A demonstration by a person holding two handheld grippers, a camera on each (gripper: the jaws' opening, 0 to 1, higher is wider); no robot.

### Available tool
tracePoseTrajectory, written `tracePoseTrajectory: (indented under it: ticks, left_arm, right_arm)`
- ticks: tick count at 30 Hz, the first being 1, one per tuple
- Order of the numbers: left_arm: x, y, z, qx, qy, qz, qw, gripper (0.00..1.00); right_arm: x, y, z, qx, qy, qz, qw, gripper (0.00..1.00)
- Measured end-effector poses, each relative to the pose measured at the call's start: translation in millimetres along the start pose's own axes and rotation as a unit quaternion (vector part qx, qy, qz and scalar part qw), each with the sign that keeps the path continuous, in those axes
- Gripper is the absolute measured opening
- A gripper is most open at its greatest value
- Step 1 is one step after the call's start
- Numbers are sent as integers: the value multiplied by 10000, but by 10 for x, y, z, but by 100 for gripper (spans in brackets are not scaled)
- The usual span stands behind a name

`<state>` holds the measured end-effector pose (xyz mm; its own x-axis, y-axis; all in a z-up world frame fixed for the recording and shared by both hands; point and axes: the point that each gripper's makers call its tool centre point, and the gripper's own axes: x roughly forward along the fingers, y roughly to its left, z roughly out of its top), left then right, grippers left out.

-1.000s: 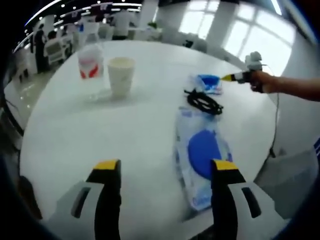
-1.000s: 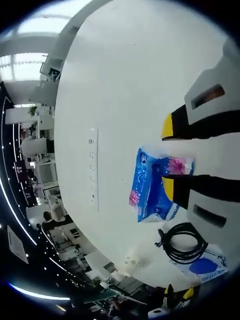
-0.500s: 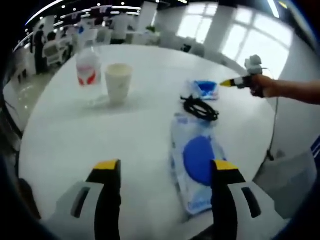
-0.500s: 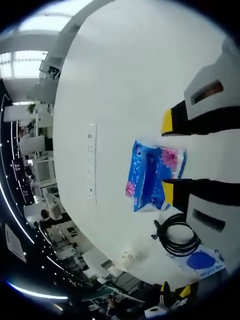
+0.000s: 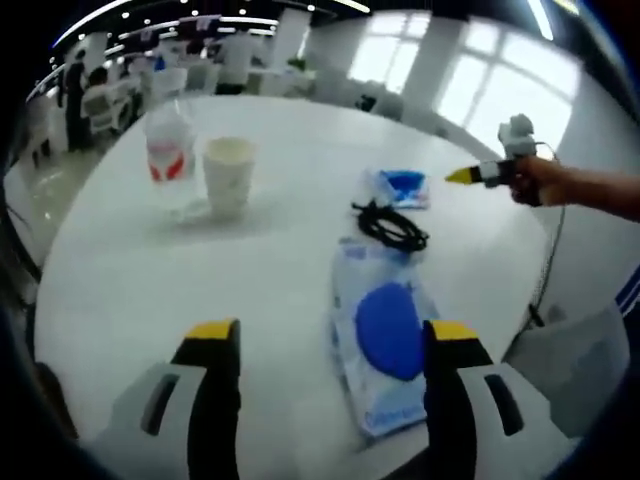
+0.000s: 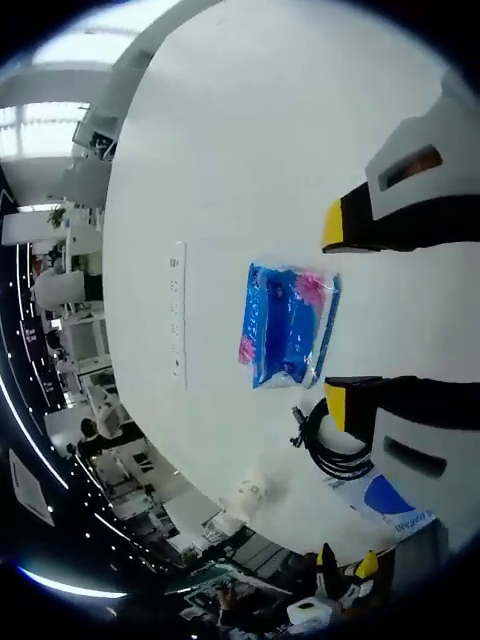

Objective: Arrange the tabletop items into an orderly group along one side of the table until the central work area is clear of visible clutter.

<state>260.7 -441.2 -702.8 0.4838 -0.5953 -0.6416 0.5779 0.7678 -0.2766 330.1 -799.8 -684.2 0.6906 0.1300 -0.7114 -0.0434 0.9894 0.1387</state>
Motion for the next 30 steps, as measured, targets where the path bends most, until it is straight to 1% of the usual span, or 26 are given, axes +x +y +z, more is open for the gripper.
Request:
tracePoseTrajectory:
  ticks: [3,4,5,6,8,9,13,15,17,20,26,30]
  left_arm:
    - [12,-34,8,-8,-2,-56,10000,76]
    - [22,-48,3,5,11,-76,10000,77]
    - [25,-51,0,11,19,-77,10000,78]
    - [35,-70,1,25,25,-109,9999,78]
    - [35,-94,8,21,12,-151,9999,78]
    - [37,-106,13,22,3,-174,9998,79]
    - [44,-138,25,0,-26,-253,9997,80]
    - [49,-149,27,9,-29,-285,9996,80]
    - [64,-171,6,91,30,-295,9995,80]
    - [68,-215,10,170,38,-330,9993,80]
    - [76,-286,17,204,27,-476,9987,81]
    - [90,-288,34,162,7,-497,9986,80]
  right_arm:
    - [-73,55,-80,-92,40,15,9999,53]
    - [-97,48,-136,-119,108,-27,9999,53]
    - [-97,37,-153,-117,128,-45,9998,53]
    - [-149,87,-212,-63,107,-32,9999,54]
    - [-219,170,-273,35,81,-1,10000,56]
    - [-292,247,-327,35,90,12,10000,57]
    - [-486,425,-444,105,40,6,9999,59]
    - [-446,402,-395,130,29,8,9999,60]
    - [-491,413,-435,168,13,16,9999,61]
    - [-565,426,-504,200,9,-2,9998,62]
    - [-686,480,-624,256,-17,-19,9997,63]
    - [-746,536,-697,293,-23,-29,9996,64]
